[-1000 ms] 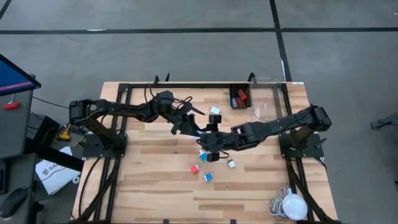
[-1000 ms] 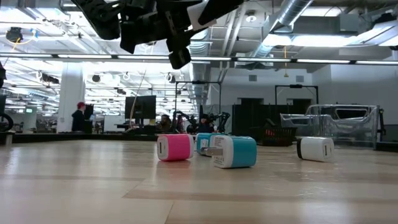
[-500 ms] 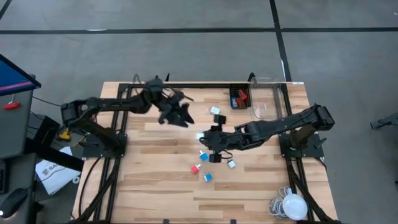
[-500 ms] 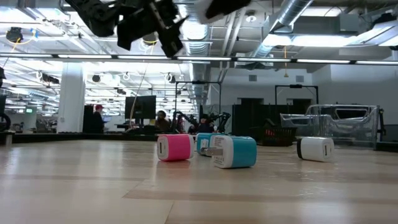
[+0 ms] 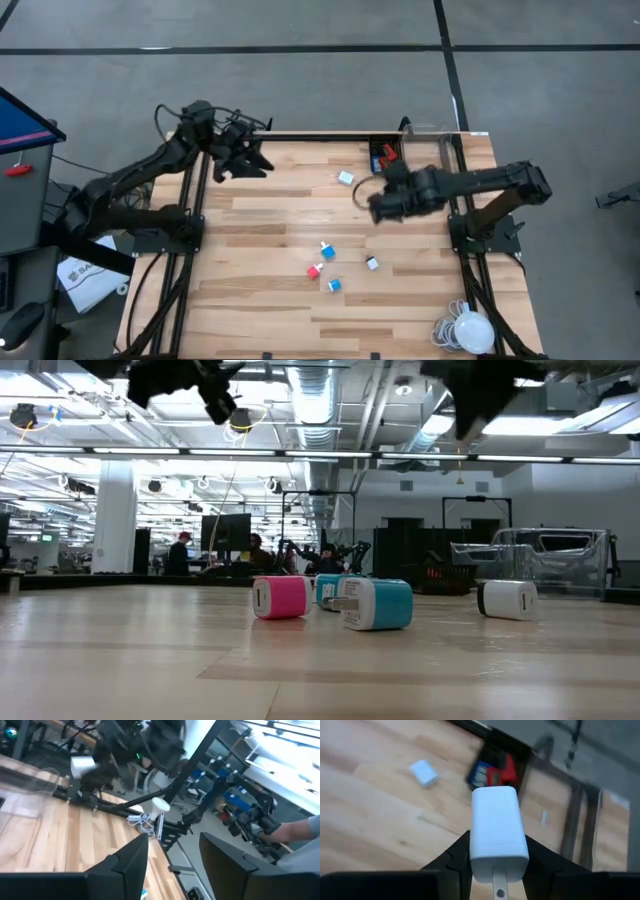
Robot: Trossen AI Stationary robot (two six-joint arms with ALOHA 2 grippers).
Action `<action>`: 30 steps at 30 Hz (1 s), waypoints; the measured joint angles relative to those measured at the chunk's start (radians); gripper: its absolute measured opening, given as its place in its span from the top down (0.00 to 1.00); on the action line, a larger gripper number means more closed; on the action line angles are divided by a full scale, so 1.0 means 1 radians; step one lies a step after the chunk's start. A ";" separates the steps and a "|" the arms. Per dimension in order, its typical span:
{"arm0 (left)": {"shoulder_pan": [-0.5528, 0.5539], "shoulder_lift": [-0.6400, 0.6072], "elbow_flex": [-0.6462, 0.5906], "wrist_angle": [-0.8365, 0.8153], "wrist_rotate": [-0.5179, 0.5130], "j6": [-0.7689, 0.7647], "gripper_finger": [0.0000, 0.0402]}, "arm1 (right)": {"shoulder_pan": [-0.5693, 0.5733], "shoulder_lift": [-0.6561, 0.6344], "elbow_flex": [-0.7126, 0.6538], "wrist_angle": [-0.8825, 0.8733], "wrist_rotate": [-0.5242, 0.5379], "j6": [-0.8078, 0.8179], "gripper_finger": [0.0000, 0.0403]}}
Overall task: Pick & Place Office items
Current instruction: Put the bottom white charger adapter into the transparent bin
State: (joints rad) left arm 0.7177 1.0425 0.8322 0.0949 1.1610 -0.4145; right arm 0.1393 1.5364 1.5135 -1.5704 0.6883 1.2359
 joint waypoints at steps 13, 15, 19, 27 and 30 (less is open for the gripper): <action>-0.013 -0.220 -0.052 -0.182 -0.111 0.028 0.65 | -0.639 -0.055 -0.129 0.178 -0.341 -0.405 0.72; -0.013 -0.258 -0.076 -0.183 -0.119 0.007 0.66 | -0.726 -0.094 -0.182 0.255 -0.397 -0.465 0.72; -0.025 -0.322 -0.123 -0.183 -0.162 -0.032 0.68 | -0.879 -0.191 -0.302 0.361 -0.481 -0.520 0.72; -0.085 -0.349 -0.157 -0.177 -0.270 -0.038 0.70 | -1.087 -0.266 -0.455 0.469 -0.690 -0.558 0.72; -0.104 -0.338 -0.158 -0.168 -0.292 -0.038 0.71 | -1.090 -0.213 -0.437 0.481 -0.692 -0.565 0.72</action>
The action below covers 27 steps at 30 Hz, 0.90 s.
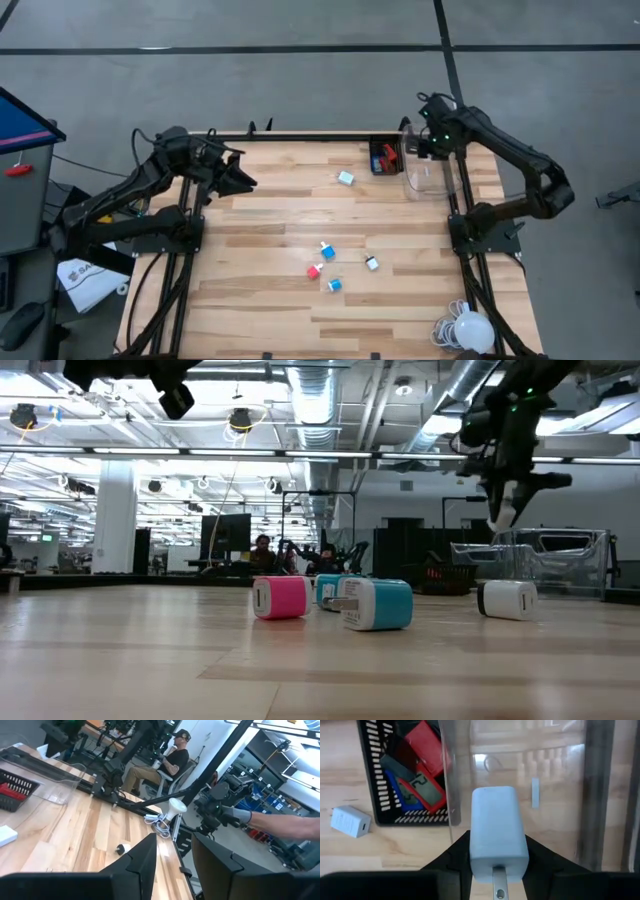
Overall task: Pick & Place Office items
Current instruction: Put the bottom white charger adapter into the transparent bin
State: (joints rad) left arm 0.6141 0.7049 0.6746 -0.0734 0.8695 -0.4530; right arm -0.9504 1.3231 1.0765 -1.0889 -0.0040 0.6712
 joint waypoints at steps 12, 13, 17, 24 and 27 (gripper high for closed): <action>-0.072 0.017 0.000 0.012 -0.035 -0.008 0.71 | -0.102 0.249 0.108 -0.039 -0.130 -0.005 0.72; -0.079 0.017 0.000 0.013 -0.037 -0.008 0.71 | -0.109 0.253 0.111 -0.046 -0.130 -0.001 0.72; -0.113 0.017 0.000 0.014 -0.069 0.004 0.71 | -0.139 0.253 0.112 -0.063 -0.129 0.028 0.72; -0.142 0.017 0.000 0.015 -0.093 0.008 0.71 | -0.165 0.262 0.112 -0.043 -0.146 0.061 0.72; -0.145 0.017 0.000 0.015 -0.093 0.008 0.71 | -0.156 0.273 0.112 -0.042 -0.153 0.071 0.72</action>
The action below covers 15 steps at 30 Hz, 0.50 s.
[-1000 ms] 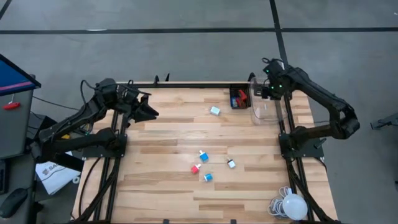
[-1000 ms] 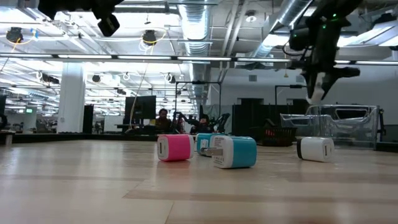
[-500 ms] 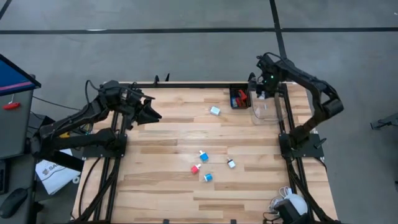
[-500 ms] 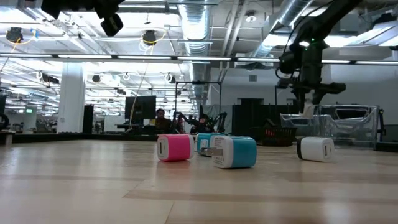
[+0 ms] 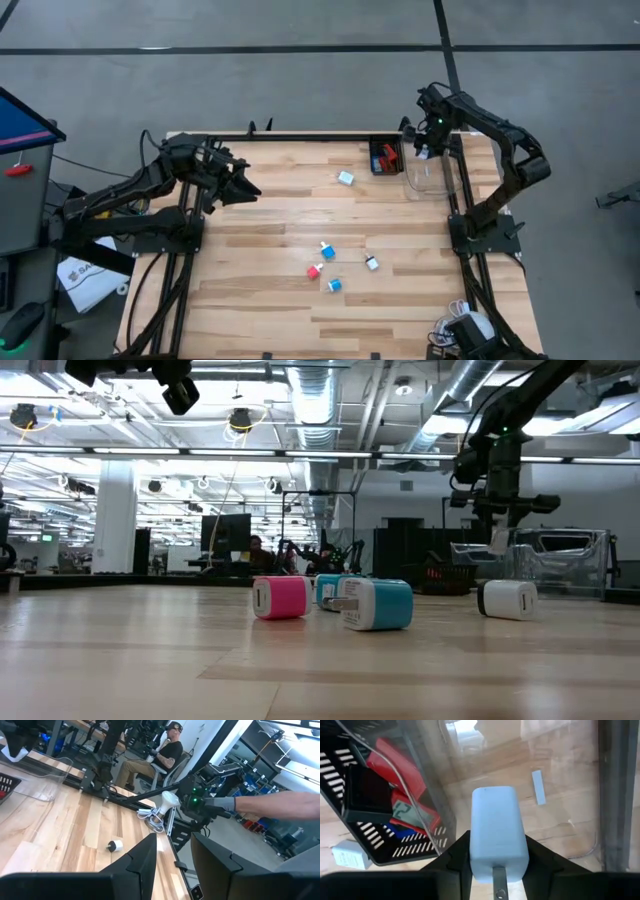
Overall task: Pick & Place Office items
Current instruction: Put the bottom white charger adapter into the transparent bin
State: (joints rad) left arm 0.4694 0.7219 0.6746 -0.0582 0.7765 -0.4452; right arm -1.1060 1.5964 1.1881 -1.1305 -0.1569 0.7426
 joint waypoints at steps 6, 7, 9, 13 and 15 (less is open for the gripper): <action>0.000 0.000 0.000 0.000 0.000 0.000 0.71 | 0.039 0.018 0.000 0.021 0.002 0.047 0.72; 0.000 0.000 0.000 -0.001 0.000 0.000 0.71 | 0.046 0.024 0.000 0.026 0.001 0.055 0.72; 0.000 0.000 0.000 -0.001 0.001 0.000 0.71 | 0.057 0.031 0.000 0.028 0.001 0.072 0.72; -0.002 -0.002 0.000 -0.002 0.004 0.000 0.71 | 0.080 0.045 0.000 0.024 0.027 0.102 0.72; -0.015 -0.002 0.000 -0.001 0.006 -0.001 0.71 | 0.085 0.047 0.000 0.025 0.040 0.117 0.72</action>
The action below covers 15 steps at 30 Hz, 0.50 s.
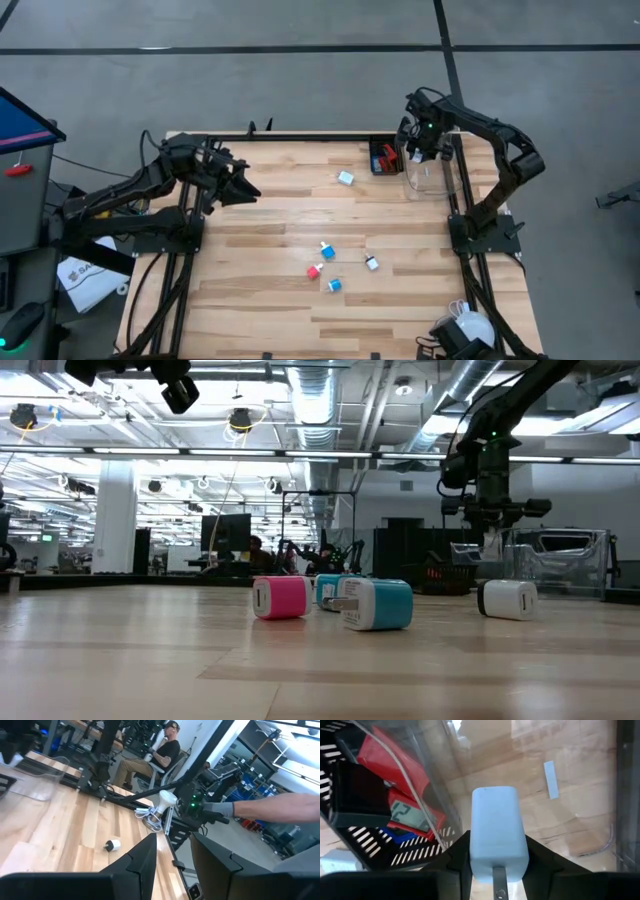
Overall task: Pick & Place Office items
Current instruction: Put the bottom white charger adapter into the transparent bin
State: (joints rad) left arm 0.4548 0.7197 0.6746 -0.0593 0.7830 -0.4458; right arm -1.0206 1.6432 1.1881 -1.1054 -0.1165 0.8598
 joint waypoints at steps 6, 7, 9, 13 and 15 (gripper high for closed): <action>-0.050 0.000 0.000 0.000 -0.002 -0.003 0.71 | -0.001 0.013 0.000 0.004 0.011 0.006 0.72; -0.057 0.000 0.000 0.000 -0.008 -0.003 0.71 | 0.000 0.013 0.000 0.004 0.013 0.008 0.72; -0.069 0.000 0.000 0.000 -0.018 -0.004 0.71 | 0.002 0.014 0.000 0.011 0.023 0.016 0.69; -0.085 0.000 0.000 0.000 -0.034 -0.004 0.71 | 0.006 0.014 0.000 0.018 0.040 0.030 0.61; -0.088 0.000 0.000 0.000 -0.035 -0.004 0.71 | 0.012 0.014 0.000 0.032 0.043 0.027 0.58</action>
State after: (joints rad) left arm 0.3663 0.7197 0.6746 -0.0593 0.7483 -0.4496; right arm -1.0083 1.6569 1.1881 -1.0732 -0.0733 0.8864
